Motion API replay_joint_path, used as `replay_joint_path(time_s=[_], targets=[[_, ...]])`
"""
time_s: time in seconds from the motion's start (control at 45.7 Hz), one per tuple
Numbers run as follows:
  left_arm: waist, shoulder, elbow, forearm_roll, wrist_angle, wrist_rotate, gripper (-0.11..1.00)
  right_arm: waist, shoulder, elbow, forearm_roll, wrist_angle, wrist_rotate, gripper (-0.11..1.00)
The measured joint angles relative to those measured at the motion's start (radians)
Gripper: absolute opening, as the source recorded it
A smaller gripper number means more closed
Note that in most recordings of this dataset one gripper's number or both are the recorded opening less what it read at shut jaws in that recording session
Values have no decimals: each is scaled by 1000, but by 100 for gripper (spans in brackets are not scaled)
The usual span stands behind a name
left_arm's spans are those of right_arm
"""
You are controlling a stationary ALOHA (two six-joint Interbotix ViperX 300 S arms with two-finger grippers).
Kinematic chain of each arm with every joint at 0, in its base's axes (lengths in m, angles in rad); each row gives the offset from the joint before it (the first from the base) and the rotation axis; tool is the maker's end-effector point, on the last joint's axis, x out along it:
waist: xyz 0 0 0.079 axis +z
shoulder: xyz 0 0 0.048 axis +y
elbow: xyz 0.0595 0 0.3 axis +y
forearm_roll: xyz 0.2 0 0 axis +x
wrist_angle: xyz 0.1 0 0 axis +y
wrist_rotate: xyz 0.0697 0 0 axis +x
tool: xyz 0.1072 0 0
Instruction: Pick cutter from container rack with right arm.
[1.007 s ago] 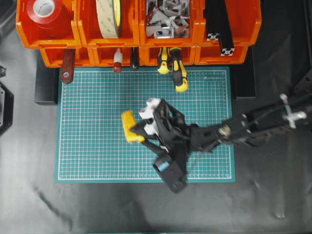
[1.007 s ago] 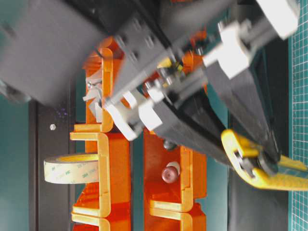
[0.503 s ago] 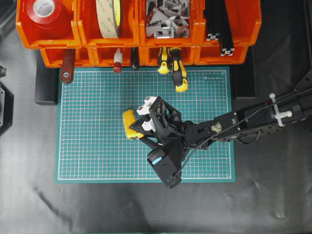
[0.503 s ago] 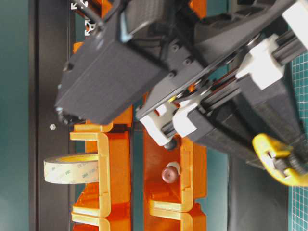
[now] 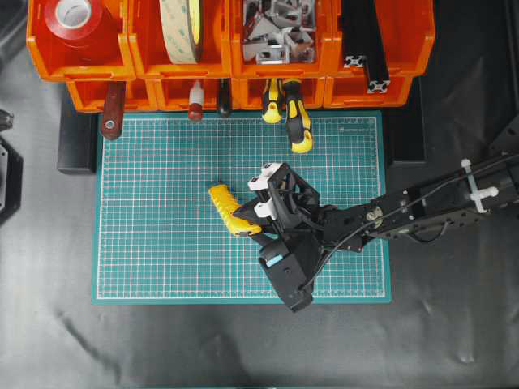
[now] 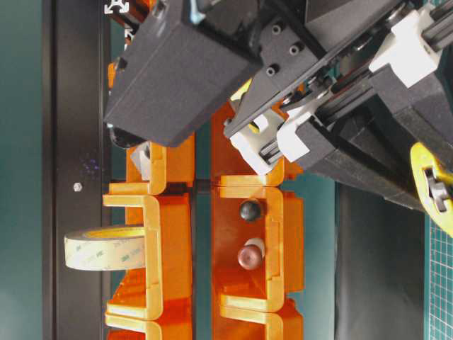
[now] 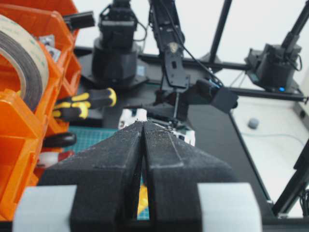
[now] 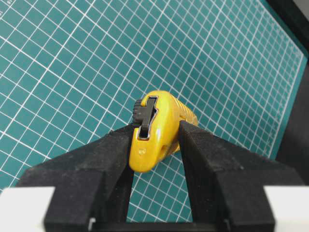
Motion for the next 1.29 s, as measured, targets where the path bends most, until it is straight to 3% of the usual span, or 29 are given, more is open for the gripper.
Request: replay_joint_path(time_s=[0.066,0.241,0.35,0.525,0.722,0.941,1.072,1.291], targets=[[0,0,0,-2,0,0,0,0,-2,2,0,-2,2,32],[0,0,-2,-2,-2,0,0,12,2,8,9,-3,21,61],[0,0,-2,-2,0,0,0,18,2,11,9,-3,23,70],[0,-2,-2,-2,0,-2,0,31,3,23,29,-2,25,71],[0,-5,-2,0,0,-2,0,44,-8,58,112,64,25,71],[0,-5,0,-2,15,0,0,81,-109,69,183,156,31,71],[0,-5,0,0,35,-2,0,100,-218,75,236,172,86,70],[0,-5,-2,-2,69,0,0,114,-387,123,247,172,209,70]])
